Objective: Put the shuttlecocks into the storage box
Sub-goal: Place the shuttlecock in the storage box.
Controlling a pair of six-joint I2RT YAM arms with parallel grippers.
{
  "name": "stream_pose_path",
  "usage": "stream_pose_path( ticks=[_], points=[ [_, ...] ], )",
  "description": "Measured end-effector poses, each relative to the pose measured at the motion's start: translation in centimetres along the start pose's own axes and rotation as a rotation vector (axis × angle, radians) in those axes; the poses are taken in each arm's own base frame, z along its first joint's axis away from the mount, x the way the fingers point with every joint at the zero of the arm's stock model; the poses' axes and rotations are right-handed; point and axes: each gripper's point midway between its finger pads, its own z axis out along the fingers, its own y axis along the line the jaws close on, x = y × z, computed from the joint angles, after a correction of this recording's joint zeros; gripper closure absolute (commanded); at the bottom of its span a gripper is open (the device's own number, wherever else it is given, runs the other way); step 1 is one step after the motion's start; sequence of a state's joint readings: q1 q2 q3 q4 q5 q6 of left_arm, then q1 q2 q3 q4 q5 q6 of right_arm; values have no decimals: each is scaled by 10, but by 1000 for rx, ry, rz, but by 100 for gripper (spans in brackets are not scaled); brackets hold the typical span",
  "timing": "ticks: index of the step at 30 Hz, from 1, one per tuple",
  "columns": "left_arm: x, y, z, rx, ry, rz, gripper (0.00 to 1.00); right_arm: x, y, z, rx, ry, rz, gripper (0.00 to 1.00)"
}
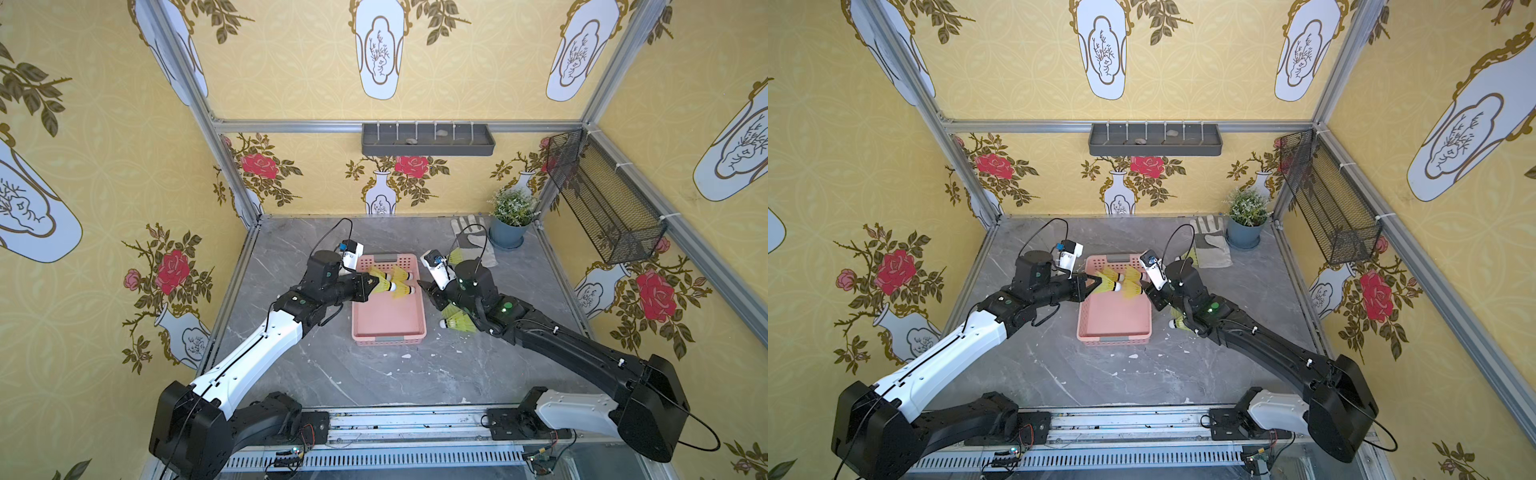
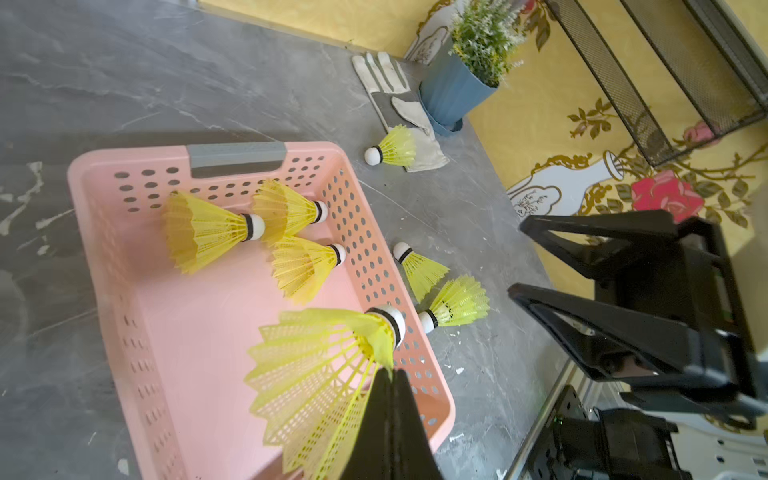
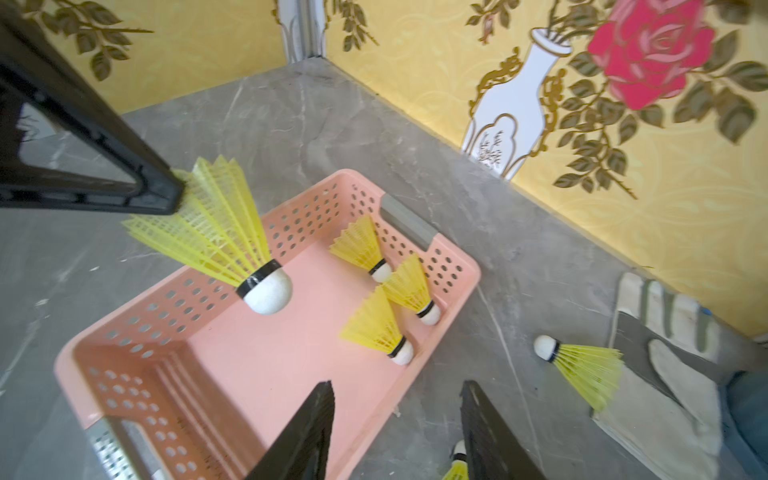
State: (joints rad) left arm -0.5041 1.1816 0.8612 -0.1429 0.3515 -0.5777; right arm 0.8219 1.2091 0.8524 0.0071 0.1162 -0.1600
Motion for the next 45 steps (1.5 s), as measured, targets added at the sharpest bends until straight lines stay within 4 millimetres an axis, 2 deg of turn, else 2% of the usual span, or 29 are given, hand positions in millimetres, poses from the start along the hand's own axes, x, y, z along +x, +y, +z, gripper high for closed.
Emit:
stream_pose_path(
  ticks=[9, 19, 32, 45],
  points=[
    [2, 17, 19, -46, -1, -95, 100, 2, -41, -11, 213, -9, 84, 47],
    [19, 48, 45, -147, 61, -144, 100, 16, -82, -26, 346, 4, 207, 47],
    [31, 73, 75, -217, 118, -167, 100, 25, -89, -29, 353, 23, 249, 47],
    [31, 83, 98, -229, 136, -174, 100, 35, -84, -28, 328, 62, 256, 47]
  ],
)
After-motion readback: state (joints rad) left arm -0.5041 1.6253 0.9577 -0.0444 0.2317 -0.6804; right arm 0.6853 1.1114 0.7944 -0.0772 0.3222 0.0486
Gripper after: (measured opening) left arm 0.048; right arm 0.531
